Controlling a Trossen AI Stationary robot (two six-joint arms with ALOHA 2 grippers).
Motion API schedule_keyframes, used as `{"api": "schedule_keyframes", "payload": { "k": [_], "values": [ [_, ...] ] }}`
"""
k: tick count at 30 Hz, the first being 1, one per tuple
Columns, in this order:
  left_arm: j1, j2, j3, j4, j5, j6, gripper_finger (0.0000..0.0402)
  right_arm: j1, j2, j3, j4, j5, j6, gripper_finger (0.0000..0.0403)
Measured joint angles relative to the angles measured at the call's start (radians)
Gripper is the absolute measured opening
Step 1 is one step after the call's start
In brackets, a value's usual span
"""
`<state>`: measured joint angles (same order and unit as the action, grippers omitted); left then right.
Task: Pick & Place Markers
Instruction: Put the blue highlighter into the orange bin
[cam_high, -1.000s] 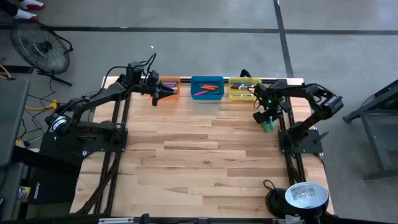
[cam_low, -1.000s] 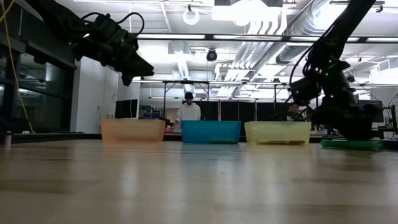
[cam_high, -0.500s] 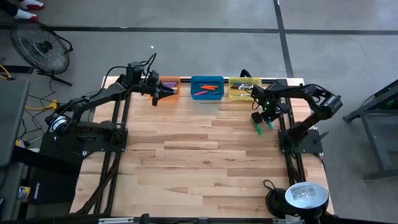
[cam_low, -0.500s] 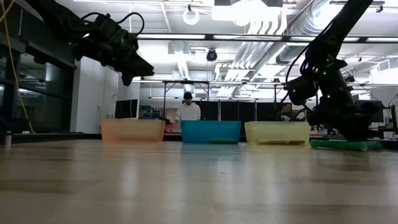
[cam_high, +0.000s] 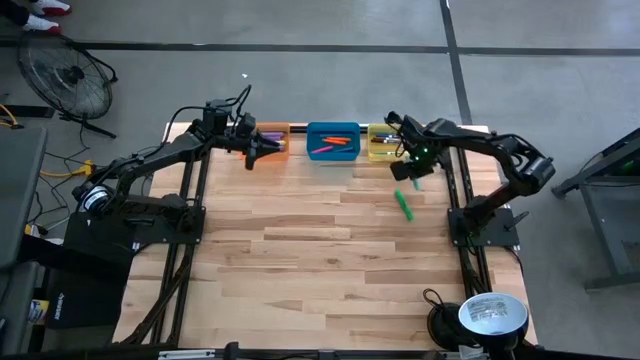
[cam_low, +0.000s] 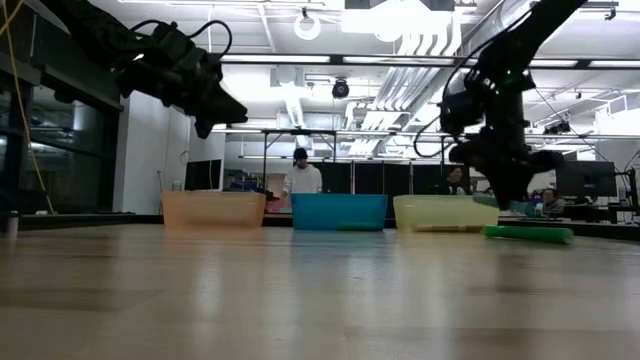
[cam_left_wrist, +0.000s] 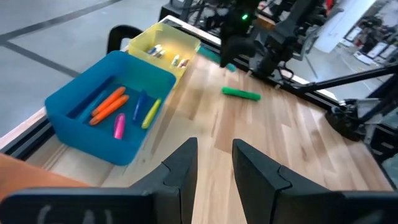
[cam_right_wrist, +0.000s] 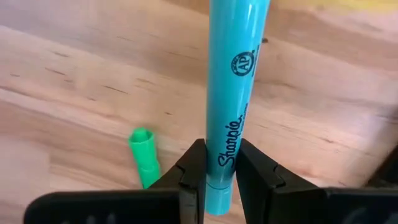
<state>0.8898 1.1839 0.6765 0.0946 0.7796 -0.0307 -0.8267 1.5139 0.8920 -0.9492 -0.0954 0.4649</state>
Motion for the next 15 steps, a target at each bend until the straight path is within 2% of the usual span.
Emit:
{"api": "schedule_keyframes", "payload": {
  "k": [6,15],
  "values": [
    [0.0,0.0,0.0,-0.025,-0.048,-0.003,0.0099,0.062,-0.041,0.117,0.018,0.008,-0.034,0.0054],
    [0.0,0.0,0.0,-0.03,-0.047,-0.004,0.0099,0.16,-0.065,0.306,0.064,0.032,-0.047,0.0054]
  ]
}}
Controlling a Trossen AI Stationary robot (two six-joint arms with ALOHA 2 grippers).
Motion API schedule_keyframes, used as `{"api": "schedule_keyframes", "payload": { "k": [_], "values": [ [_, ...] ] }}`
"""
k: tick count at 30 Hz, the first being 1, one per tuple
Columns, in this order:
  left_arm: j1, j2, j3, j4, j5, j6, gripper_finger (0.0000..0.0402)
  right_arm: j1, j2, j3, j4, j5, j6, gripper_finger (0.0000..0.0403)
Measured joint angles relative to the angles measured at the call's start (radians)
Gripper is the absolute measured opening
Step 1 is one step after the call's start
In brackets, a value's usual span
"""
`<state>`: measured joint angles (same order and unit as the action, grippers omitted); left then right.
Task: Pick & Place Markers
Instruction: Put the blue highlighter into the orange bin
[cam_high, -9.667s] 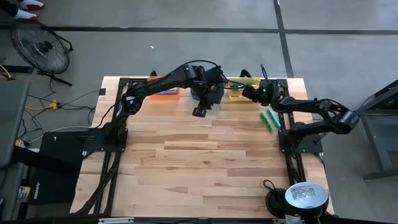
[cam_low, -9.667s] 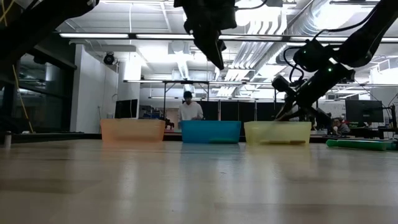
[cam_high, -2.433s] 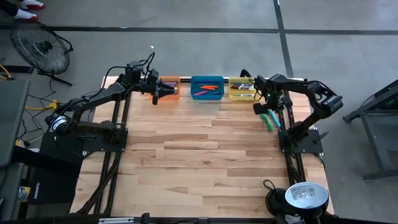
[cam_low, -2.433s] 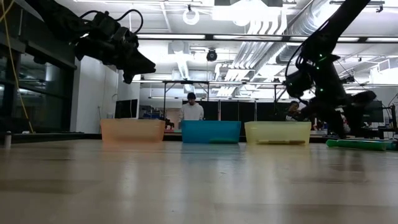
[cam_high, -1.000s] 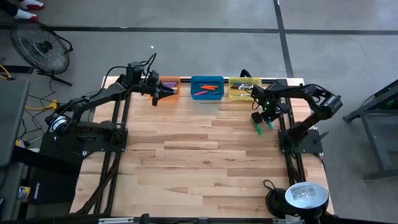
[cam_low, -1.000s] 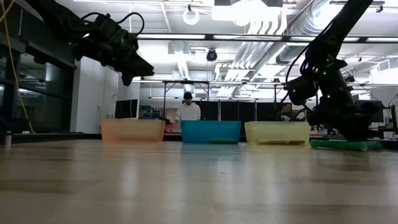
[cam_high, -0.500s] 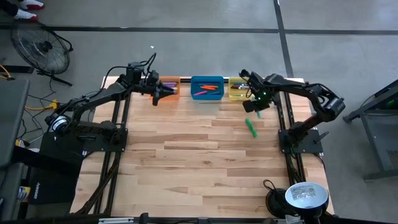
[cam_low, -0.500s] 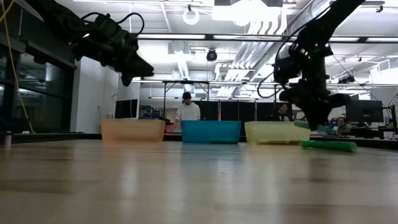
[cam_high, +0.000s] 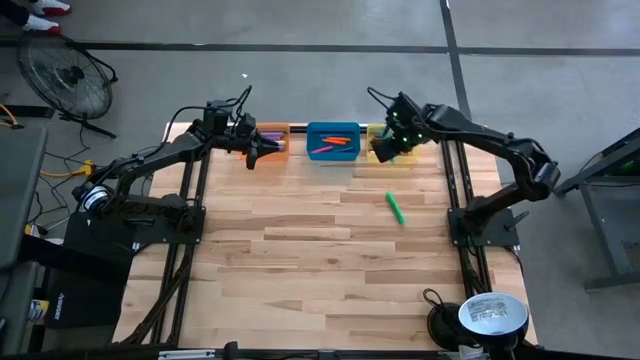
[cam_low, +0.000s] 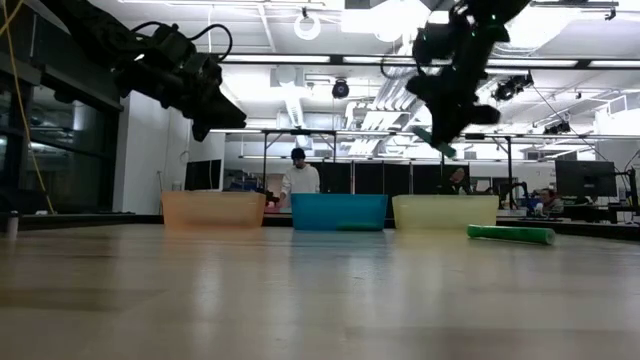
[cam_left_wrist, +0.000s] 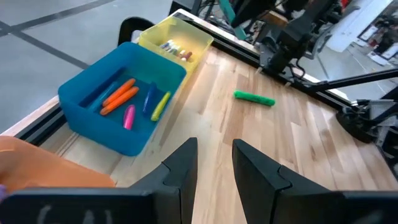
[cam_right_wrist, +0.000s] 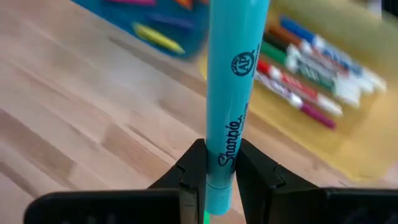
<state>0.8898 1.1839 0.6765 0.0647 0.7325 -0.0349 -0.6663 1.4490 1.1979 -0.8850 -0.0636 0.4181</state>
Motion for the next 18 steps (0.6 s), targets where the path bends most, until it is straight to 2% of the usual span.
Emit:
{"api": "schedule_keyframes", "payload": {
  "k": [4,9,18],
  "values": [
    [0.0,0.0,0.0,0.028,0.056,-0.021,0.0099,0.047,0.0,0.046,0.086,-0.025,-0.051,0.0054],
    [-0.002,0.0,0.0,0.193,0.134,-0.138,0.0099,0.091,0.0,0.051,0.271,-0.079,-0.119,0.0054],
    [-0.115,0.0,0.001,0.568,0.062,-0.315,0.0099,0.13,0.004,0.05,0.51,-0.13,-0.213,0.0054]
  ]
}}
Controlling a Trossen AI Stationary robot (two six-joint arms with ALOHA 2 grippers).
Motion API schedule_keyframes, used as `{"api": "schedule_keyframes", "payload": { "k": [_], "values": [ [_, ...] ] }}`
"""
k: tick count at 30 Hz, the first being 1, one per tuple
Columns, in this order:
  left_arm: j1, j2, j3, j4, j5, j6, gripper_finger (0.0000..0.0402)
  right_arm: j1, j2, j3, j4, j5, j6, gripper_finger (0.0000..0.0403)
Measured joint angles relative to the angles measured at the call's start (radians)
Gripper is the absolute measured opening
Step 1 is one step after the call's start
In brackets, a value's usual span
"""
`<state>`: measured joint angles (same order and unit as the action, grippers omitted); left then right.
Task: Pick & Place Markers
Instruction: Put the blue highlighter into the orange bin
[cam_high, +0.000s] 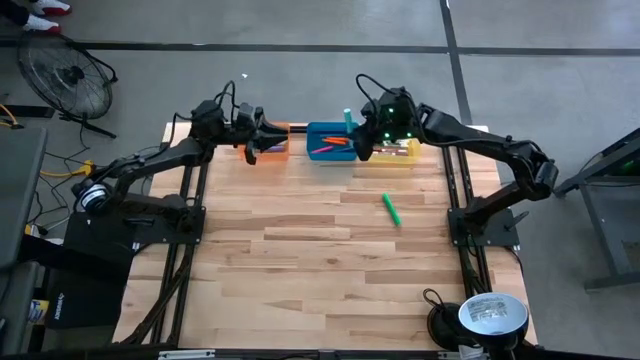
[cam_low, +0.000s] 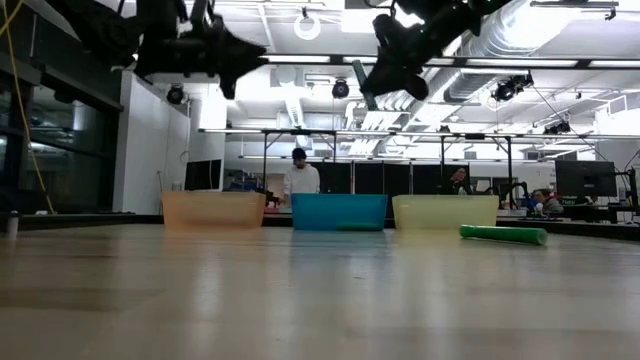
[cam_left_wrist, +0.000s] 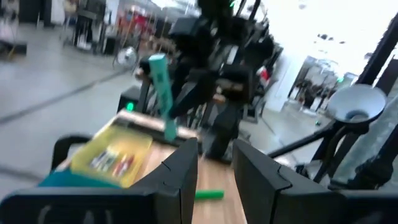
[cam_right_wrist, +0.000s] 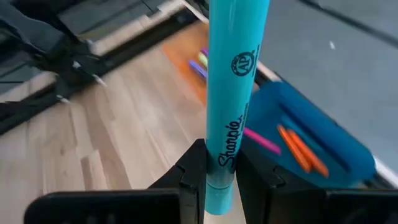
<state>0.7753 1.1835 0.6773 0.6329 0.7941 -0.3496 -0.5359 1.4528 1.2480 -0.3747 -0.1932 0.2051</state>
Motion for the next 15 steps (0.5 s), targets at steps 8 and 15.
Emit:
{"api": "schedule_keyframes", "payload": {
  "k": [8,15],
  "values": [
    [-0.112,0.0,0.072,0.023,-0.148,-0.015,0.0099,0.027,0.0,0.0,0.18,-0.074,-0.031,0.0053],
    [-0.121,0.06,0.147,0.013,-0.207,-0.039,0.0099,0.067,0.013,0.0,0.338,-0.162,-0.08,0.0053]
  ]
}}
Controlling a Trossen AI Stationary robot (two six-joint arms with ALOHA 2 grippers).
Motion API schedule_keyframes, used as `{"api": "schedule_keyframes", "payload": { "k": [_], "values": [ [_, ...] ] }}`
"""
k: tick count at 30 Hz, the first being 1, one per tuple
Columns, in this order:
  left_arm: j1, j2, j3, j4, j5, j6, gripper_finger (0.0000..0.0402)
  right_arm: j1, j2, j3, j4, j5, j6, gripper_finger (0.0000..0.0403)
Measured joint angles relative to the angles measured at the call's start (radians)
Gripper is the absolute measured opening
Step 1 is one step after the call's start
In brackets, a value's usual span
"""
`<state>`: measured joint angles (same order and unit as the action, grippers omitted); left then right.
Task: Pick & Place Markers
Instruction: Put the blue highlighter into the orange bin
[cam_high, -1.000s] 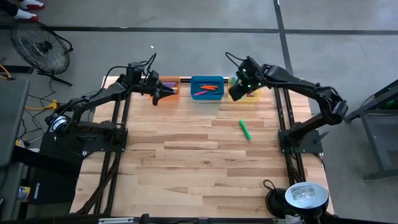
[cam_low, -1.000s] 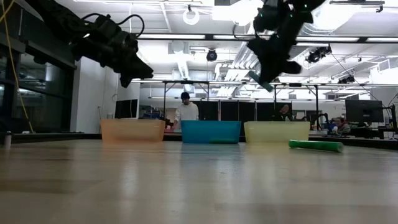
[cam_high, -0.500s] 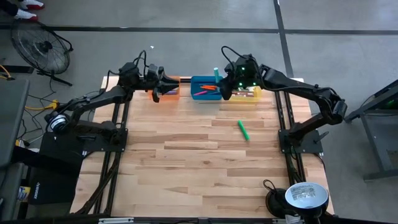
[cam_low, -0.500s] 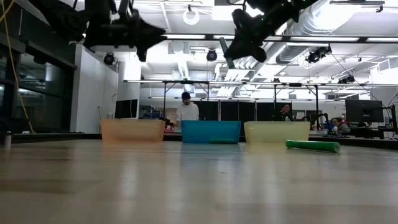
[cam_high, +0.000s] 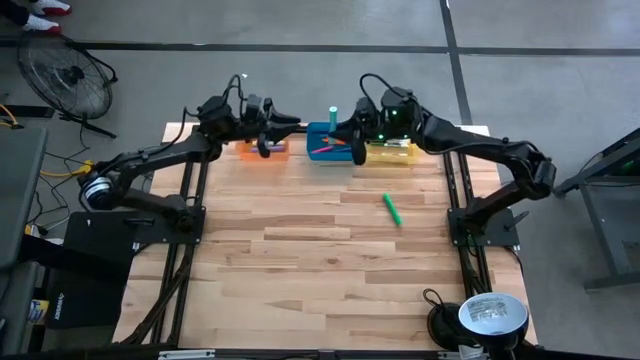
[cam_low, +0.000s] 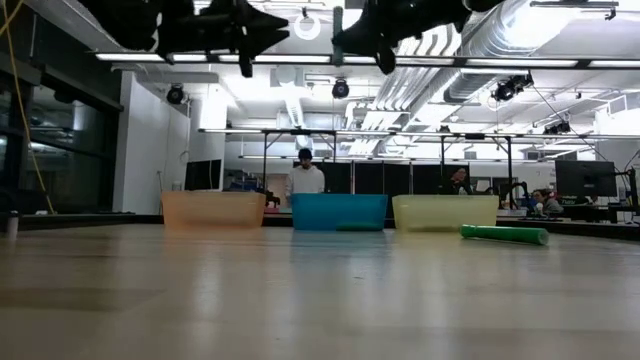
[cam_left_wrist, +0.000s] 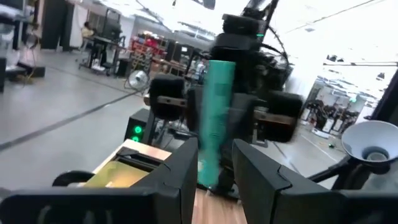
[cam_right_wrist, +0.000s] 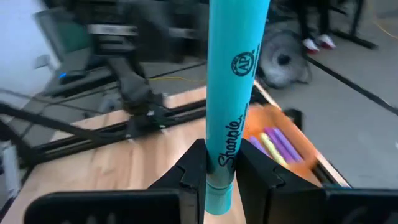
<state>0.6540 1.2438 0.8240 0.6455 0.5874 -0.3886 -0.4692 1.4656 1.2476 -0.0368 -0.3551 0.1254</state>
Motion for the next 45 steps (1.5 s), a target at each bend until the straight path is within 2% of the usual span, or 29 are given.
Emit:
{"api": "schedule_keyframes", "payload": {
  "k": [9,18,34,45],
  "values": [
    [-0.013,0.128,0.108,0.001,0.078,-0.053,0.0099,0.013,0.053,0.0,0.074,-0.04,-0.009,0.0053],
    [-0.028,0.192,0.147,-0.019,0.084,-0.056,0.0099,0.012,0.06,0.0,0.109,-0.056,-0.003,0.0053],
    [-0.027,0.187,0.153,-0.04,0.084,-0.04,0.0099,0.025,0.139,0.0,0.182,-0.106,0.067,0.0053],
    [-0.028,0.187,0.153,-0.046,0.145,-0.038,0.0099,0.011,0.144,0.0,0.176,-0.104,0.079,0.0053]
  ]
}}
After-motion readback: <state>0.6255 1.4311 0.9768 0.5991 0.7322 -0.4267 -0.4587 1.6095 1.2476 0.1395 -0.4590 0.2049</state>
